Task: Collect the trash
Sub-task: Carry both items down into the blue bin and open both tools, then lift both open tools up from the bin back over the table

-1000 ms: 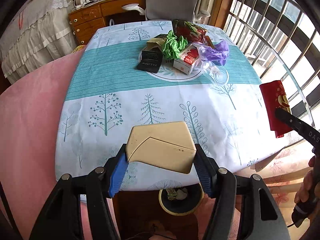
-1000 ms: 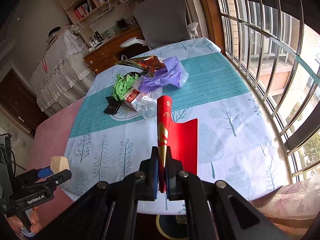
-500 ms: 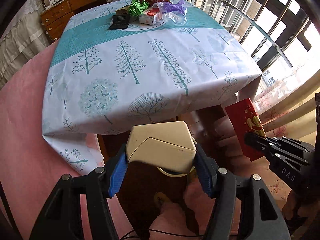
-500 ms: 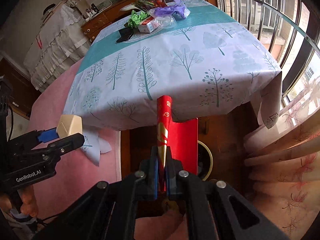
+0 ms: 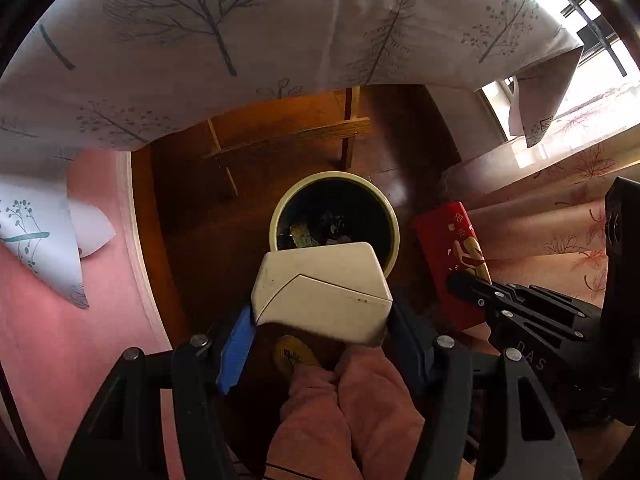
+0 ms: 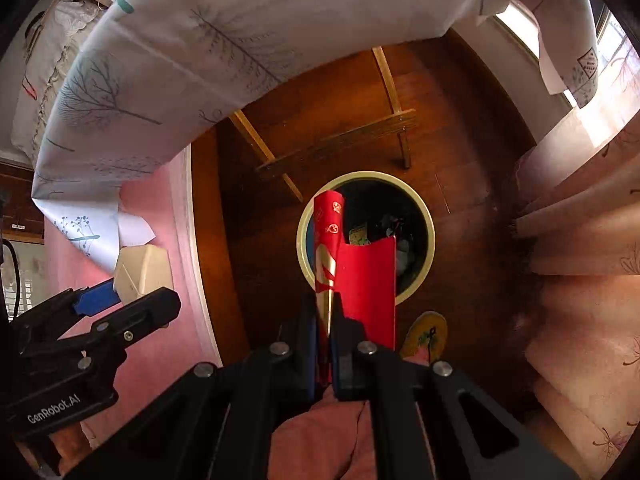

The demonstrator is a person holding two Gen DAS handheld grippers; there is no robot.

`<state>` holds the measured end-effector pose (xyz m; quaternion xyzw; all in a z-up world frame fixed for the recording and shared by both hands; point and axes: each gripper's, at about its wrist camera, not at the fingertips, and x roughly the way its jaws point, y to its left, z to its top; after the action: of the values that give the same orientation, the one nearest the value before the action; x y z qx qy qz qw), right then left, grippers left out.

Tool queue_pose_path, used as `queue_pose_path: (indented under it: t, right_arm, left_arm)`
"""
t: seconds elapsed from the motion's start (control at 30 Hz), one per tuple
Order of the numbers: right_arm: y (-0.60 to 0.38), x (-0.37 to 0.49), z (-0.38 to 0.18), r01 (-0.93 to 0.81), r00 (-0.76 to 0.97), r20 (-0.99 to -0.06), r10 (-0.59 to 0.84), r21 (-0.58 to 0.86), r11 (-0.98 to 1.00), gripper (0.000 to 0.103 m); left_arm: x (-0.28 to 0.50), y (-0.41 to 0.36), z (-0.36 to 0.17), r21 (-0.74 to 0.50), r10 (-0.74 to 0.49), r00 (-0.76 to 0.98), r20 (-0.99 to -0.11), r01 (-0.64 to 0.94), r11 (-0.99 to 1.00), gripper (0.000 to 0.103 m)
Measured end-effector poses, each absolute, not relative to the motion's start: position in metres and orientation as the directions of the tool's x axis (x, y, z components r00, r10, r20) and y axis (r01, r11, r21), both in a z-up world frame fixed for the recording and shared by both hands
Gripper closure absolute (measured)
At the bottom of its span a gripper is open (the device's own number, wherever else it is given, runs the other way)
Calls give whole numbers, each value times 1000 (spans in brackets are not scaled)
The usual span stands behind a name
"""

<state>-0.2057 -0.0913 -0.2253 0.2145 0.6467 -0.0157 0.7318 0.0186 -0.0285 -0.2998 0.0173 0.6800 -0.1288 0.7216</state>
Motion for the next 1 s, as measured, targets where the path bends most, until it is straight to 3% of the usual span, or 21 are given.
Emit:
queue_pose_path:
  t: [0.2, 0.43, 0.47, 0.5, 0.6, 0.77, 1.0]
  right_arm:
    - [-105, -203, -320, 332, 109, -950, 291, 311, 891, 98]
    - [-117, -191, -379, 351, 110, -946, 304, 323, 879, 94]
    - [-118, -189, -384, 354, 109, -947, 303, 322, 878, 93]
    - [-118, -187, -387, 358, 107, -946, 306, 323, 876, 93]
    - [-122, -180, -390, 375, 114, -947, 300, 321, 870, 86]
    - [-126, -174, -379, 379, 146, -941, 304, 337, 862, 50]
    - [-119, -175, -342, 368, 154, -940, 303, 340, 866, 50]
  left_arm:
    - [28, -41, -388, -166, -171, 18, -985, 170, 971, 41]
    - [39, -51, -441, -193, -196, -2, -981, 183, 964, 41]
    - [42, -50, -443, -196, -199, -2, -980, 186, 963, 38]
    - [43, -51, -444, -197, -201, -1, -980, 188, 962, 28]
    - [46, -46, -443, -176, -183, 27, -983, 175, 969, 8]
    - [50, -34, -433, -144, -153, 51, -987, 149, 978, 3]
    - [48, -19, -394, -124, -135, 108, -985, 107, 987, 3]
